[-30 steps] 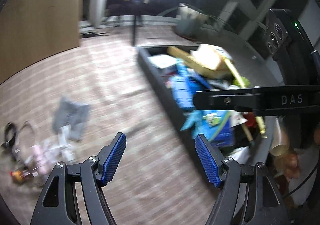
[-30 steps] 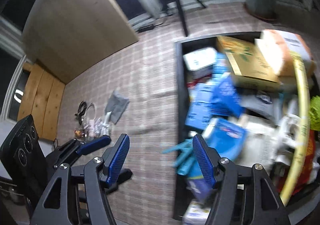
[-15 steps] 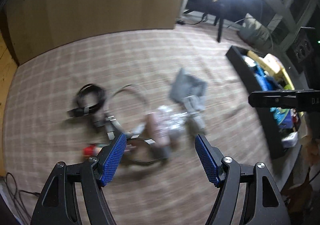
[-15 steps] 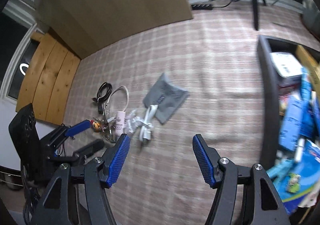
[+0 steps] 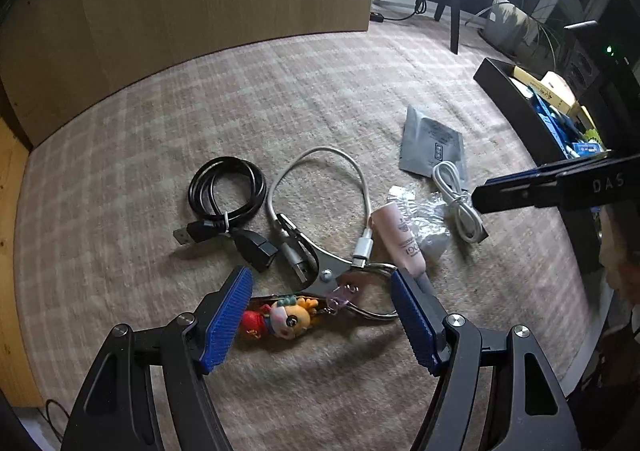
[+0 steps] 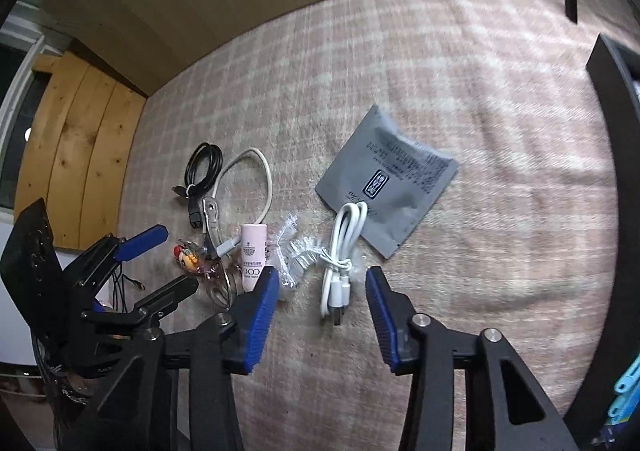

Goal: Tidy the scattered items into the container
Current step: 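Move both grippers back toward the remaining scattered items, then grasp the white USB cable with the right gripper while the left grasps the orange toy figure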

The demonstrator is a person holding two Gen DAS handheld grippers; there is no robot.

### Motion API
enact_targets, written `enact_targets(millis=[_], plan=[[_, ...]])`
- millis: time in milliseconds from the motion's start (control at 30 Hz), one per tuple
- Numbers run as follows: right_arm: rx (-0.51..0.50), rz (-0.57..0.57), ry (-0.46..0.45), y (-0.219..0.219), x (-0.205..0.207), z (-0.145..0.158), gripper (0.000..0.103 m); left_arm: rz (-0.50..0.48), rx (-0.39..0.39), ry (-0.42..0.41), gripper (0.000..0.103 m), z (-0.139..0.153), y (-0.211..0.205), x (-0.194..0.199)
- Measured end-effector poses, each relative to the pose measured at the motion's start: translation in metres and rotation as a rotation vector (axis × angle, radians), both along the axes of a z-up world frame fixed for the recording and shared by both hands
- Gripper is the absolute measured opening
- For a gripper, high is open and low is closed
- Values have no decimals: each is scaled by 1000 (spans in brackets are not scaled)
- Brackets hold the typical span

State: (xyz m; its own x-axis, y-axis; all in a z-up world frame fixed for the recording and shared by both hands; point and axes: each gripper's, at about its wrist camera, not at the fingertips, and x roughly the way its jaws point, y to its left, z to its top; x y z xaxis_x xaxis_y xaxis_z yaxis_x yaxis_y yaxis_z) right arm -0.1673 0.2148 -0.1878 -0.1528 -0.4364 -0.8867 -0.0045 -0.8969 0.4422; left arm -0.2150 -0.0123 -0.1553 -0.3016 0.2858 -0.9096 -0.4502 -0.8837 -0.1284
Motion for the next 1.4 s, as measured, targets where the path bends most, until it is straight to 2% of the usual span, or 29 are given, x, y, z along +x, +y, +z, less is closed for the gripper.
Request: enact_targets(millis=[200, 267, 333, 433, 667, 867, 933, 1267, 1400], plan=[[38, 25, -16, -9, 3, -9, 39, -39, 7, -28, 73, -12, 2, 1], [72, 38, -12, -12, 3, -12, 38, -60, -3, -10, 70, -12, 4, 5], [82, 48, -19, -12, 1, -17, 27, -74, -6, -1, 62, -11, 5, 7], [106, 61, -16, -13, 1, -22, 17, -74, -15, -1, 48, -11, 3, 9], [98, 87, -24, 0, 11, -25, 17, -88, -33, 0, 48, -8, 0, 14], [101, 94, -29, 19, 22, -25, 17, -132, -60, -14, 58, -6, -1, 20], [99, 90, -33, 23, 26, -25, 17, -163, -91, -10, 61, -8, 3, 25], [100, 89, -40, 31, 38, -23, 17, -207, -180, 5, 61, -10, 9, 30], [99, 84, -40, 34, 42, -23, 17, -250, -273, 49, 51, -14, 19, 36]])
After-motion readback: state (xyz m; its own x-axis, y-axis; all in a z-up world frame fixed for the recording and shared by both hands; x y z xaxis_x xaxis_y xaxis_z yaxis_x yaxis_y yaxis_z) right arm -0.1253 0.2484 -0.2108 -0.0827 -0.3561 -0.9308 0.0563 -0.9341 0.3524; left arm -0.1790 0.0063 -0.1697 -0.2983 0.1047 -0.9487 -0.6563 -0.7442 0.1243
